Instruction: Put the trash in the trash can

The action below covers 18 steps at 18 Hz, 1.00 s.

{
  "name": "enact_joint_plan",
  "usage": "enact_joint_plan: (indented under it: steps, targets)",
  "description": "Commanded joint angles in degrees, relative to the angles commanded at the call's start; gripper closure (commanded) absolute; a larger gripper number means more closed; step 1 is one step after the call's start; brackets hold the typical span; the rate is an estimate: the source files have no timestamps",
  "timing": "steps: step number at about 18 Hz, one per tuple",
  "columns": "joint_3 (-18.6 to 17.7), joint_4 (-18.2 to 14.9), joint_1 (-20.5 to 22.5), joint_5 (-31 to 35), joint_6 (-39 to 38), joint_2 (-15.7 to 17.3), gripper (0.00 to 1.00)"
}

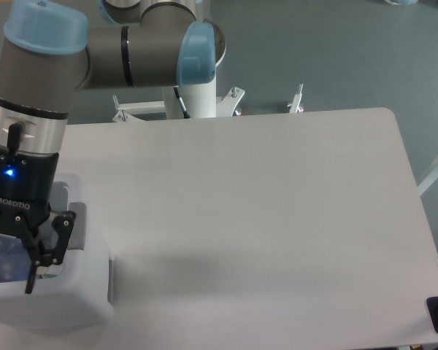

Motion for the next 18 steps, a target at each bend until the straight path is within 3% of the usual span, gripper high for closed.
enact_joint_plan:
  steps: [5, 8, 11, 14, 18]
  targets:
    - [0.2, -0.1, 3.9, 1.0, 0.4, 1.9, 0.0]
    - [-2.4, -0.6, 6.2, 9.0, 6.4, 5.0, 0.0]
    - [-6.3, -1.6, 9.0, 16.9, 17.9, 8.4, 0.0]
    - [-7.3, -6.7, 11.9, 22.2, 31.0, 9.6, 0.0]
    - [-8.6, -16.3, 15.8, 26.7, 46.1, 12.0, 0.0]
